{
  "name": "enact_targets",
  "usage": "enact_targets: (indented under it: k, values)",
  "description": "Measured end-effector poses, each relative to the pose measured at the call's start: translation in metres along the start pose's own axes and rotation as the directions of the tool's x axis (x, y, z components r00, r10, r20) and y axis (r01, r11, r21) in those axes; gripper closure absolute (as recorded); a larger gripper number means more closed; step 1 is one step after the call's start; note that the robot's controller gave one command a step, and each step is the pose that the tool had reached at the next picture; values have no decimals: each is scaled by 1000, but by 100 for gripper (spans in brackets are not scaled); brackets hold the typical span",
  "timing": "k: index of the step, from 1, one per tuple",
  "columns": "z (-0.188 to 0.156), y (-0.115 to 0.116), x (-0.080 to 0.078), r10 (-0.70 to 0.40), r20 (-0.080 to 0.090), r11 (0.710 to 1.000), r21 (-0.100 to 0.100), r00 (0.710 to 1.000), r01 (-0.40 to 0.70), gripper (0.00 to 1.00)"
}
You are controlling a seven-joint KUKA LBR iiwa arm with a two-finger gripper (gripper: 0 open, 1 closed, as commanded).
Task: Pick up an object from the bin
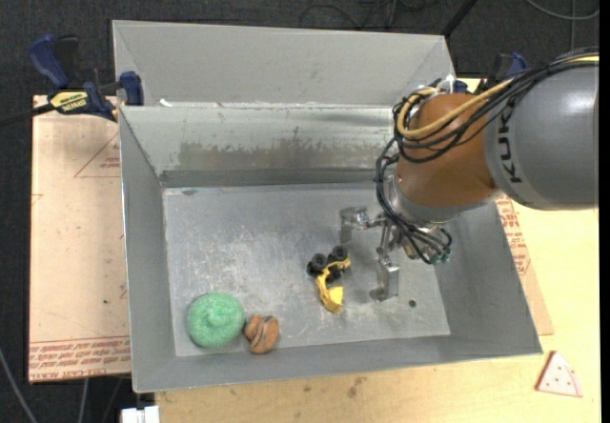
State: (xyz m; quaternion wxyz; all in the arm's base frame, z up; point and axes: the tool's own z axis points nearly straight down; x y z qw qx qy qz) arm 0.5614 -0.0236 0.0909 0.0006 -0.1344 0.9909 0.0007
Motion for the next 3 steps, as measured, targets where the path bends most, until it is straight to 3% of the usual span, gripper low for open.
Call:
enact_targets:
  k: [1,2,3]
  values:
    - [7,14,-8,-134,1,991,3,991,134,0]
    - [20,31,-39,-243,4,970,1,970,243,100]
    - [20,31,-39,-242,4,970,1,970,242,100]
